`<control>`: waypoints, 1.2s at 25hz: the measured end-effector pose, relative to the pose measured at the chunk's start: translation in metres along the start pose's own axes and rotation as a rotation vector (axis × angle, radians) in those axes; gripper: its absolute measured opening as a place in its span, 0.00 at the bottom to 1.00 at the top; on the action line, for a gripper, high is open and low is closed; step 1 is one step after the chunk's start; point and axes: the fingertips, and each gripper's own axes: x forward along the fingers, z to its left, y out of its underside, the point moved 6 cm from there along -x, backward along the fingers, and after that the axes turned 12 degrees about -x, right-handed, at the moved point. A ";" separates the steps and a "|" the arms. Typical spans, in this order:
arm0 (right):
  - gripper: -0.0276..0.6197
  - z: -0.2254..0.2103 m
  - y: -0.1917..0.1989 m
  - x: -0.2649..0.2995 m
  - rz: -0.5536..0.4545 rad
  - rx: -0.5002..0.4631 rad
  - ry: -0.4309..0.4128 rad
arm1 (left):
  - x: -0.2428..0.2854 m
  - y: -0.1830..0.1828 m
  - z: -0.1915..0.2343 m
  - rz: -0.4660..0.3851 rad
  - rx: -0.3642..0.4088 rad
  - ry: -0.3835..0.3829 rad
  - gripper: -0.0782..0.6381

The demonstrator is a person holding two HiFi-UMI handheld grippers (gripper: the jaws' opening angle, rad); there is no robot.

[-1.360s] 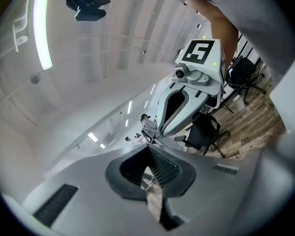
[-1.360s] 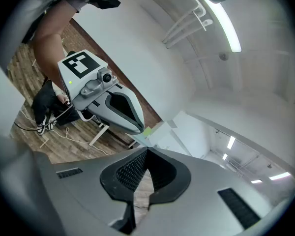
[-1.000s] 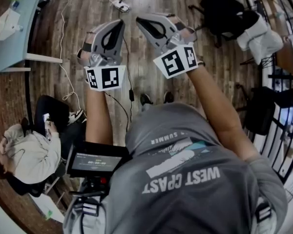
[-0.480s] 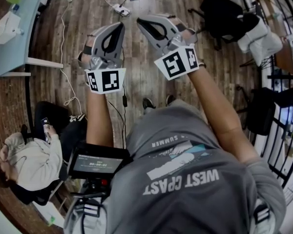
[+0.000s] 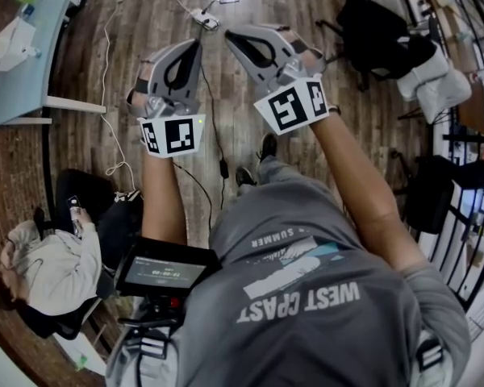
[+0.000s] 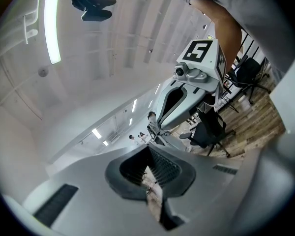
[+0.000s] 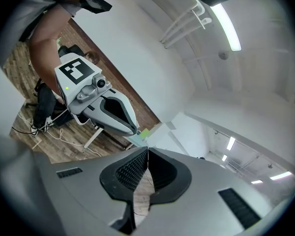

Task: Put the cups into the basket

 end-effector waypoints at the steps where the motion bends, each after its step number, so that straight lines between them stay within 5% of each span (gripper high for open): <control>1: 0.06 -0.003 0.005 0.003 -0.003 0.003 -0.001 | 0.005 0.002 0.002 0.004 -0.001 -0.005 0.11; 14: 0.06 -0.050 0.082 0.048 -0.060 0.024 -0.021 | 0.091 0.026 0.025 0.053 0.002 -0.079 0.11; 30: 0.06 -0.072 0.107 0.100 -0.134 0.046 -0.045 | 0.125 0.044 0.066 0.100 0.032 -0.134 0.11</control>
